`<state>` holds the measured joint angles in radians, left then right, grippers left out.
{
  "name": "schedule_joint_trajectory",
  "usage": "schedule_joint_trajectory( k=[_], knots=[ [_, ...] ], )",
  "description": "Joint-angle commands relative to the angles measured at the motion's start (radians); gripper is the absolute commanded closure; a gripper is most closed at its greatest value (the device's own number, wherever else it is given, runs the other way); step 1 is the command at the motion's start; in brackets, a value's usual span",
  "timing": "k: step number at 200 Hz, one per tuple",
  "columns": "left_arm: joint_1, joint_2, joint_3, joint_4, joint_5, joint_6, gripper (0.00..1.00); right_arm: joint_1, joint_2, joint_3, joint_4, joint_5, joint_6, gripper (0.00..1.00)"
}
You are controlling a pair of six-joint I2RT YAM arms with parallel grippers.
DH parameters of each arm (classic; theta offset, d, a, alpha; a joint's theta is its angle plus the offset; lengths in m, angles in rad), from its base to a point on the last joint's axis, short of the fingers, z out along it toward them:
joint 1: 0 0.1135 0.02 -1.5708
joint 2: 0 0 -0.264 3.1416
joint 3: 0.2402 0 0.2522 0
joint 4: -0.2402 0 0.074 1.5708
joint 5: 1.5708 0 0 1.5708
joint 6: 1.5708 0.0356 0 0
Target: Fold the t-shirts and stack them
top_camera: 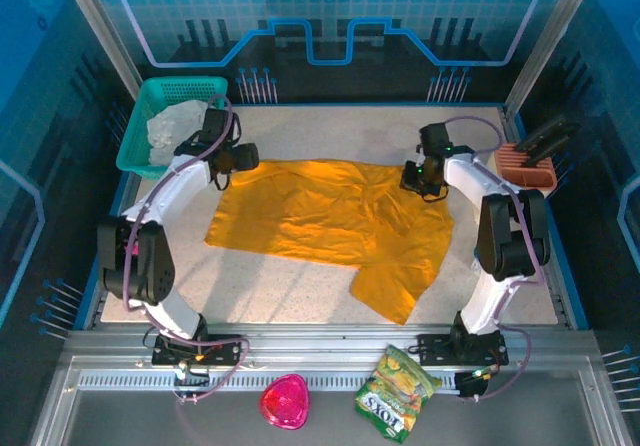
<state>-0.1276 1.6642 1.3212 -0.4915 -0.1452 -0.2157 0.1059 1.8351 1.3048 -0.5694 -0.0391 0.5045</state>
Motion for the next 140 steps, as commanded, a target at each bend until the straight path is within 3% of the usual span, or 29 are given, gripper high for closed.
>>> schedule_joint_trajectory(
  k=[1,42,74,140],
  knots=[
    [-0.002,0.026,0.027,-0.043,-0.031,-0.055,0.42,-0.055,0.081,0.077,-0.065,0.052,-0.039,0.8],
    [-0.041,0.028,0.017,-0.114,-0.022,-0.081,0.46,-0.108,0.214,0.198,-0.139,0.087,-0.04,0.83],
    [-0.087,0.011,-0.092,-0.159,0.024,-0.168,0.46,-0.14,0.313,0.308,-0.189,0.098,-0.038,0.85],
    [-0.231,-0.025,-0.352,-0.058,0.034,-0.375,0.47,-0.196,0.564,0.649,-0.319,0.072,-0.079,0.9]
  ],
)
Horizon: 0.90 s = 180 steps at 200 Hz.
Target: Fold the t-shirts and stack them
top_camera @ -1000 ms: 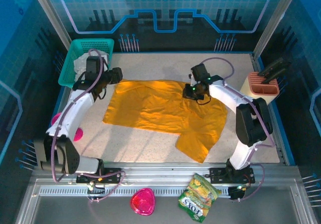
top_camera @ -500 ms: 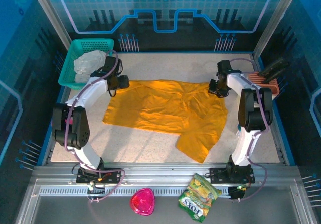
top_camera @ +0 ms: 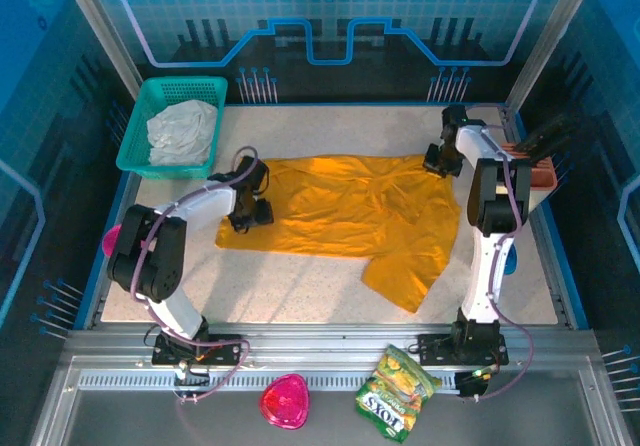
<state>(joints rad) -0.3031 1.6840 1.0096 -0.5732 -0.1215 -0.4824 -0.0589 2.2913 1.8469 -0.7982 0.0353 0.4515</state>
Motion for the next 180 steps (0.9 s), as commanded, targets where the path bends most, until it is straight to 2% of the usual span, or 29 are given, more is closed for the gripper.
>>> schedule_joint_trajectory(
  k=[1,45,73,93,113,136,180],
  knots=[
    [-0.057,-0.045,-0.042,0.025,0.009,-0.112,0.47,-0.031,0.113,0.115,-0.096,0.001,-0.028,0.9],
    [-0.21,0.038,-0.048,0.044,-0.035,-0.219,0.48,-0.038,0.28,0.468,-0.227,-0.027,-0.104,0.9],
    [-0.271,0.064,-0.03,0.035,-0.047,-0.262,0.49,-0.039,0.35,0.635,-0.255,-0.07,-0.16,0.88],
    [-0.286,0.008,-0.002,-0.011,-0.086,-0.261,0.49,-0.038,0.334,0.645,-0.249,-0.119,-0.182,0.87],
    [-0.283,-0.077,0.084,-0.116,-0.178,-0.213,0.47,-0.033,0.243,0.537,-0.193,-0.14,-0.191,0.84],
    [-0.223,-0.106,0.259,-0.249,-0.238,-0.108,0.42,-0.032,0.105,0.383,-0.118,-0.152,-0.188,0.78],
    [0.038,0.029,0.492,-0.297,-0.133,0.01,0.44,-0.019,-0.144,0.114,-0.048,-0.161,-0.171,0.76]
  ],
)
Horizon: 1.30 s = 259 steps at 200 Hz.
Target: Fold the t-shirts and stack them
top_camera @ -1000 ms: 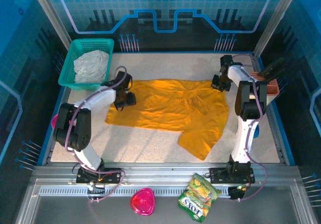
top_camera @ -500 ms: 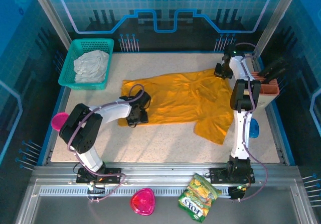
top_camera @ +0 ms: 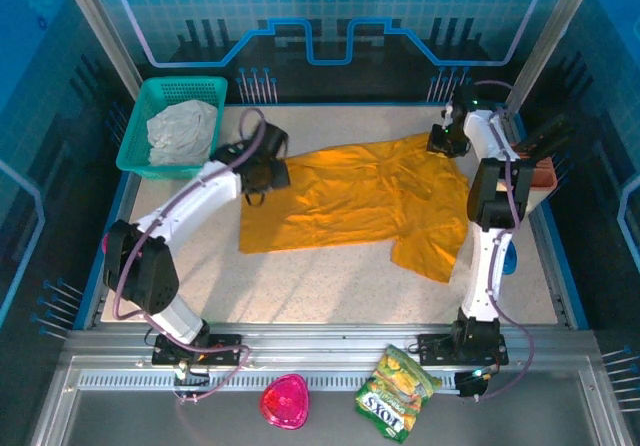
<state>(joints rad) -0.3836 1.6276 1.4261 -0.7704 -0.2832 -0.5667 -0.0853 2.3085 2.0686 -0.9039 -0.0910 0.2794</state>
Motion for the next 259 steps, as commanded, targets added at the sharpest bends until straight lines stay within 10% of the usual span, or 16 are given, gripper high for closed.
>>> schedule_joint_trajectory(
  k=[1,95,259],
  knots=[
    [0.123,0.091,0.079,-0.099,0.03,0.096,0.44,0.008,-0.167,-0.111,0.06,-0.035,0.002,0.76],
    [0.324,0.334,0.103,0.066,0.246,0.015,0.55,0.121,-0.495,-0.552,0.186,-0.057,0.05,0.76],
    [0.364,0.463,0.074,0.209,0.322,-0.046,0.67,0.155,-0.613,-0.642,0.163,-0.03,0.038,0.78]
  ],
)
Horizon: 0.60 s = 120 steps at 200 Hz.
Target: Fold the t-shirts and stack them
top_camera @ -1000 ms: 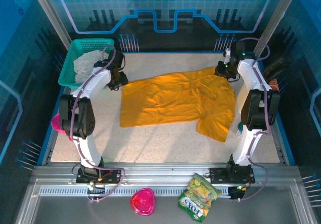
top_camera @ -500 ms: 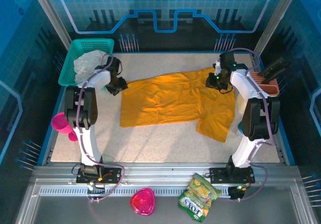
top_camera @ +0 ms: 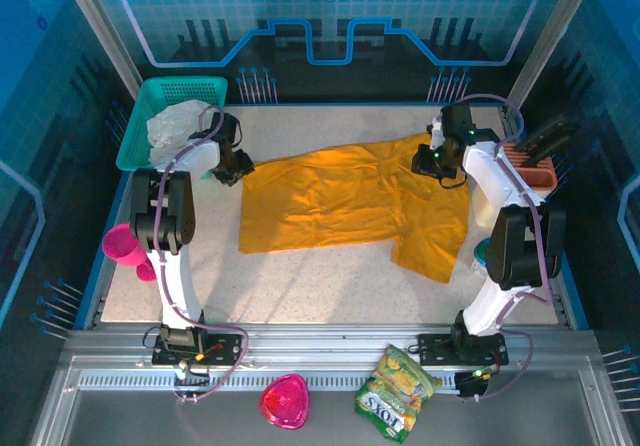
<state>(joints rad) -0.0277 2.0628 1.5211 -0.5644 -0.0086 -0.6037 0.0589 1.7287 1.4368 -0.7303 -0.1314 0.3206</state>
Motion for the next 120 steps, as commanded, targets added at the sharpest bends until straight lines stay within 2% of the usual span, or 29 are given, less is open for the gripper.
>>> schedule_joint_trajectory(
  k=[1,39,78,120],
  knots=[
    [0.008,0.027,-0.021,0.003,0.047,-0.007,0.68,0.01,-0.034,-0.01,-0.011,0.01,-0.003,0.78],
    [0.005,0.008,-0.021,0.013,0.044,0.108,0.76,0.011,-0.042,-0.013,-0.008,0.007,0.005,0.78],
    [0.005,-0.057,-0.039,-0.005,-0.024,0.21,0.77,0.012,-0.047,-0.021,-0.004,0.005,0.01,0.77],
    [0.005,-0.065,-0.038,-0.045,-0.023,0.285,0.77,0.021,-0.051,-0.022,0.001,0.002,0.018,0.78]
  ],
)
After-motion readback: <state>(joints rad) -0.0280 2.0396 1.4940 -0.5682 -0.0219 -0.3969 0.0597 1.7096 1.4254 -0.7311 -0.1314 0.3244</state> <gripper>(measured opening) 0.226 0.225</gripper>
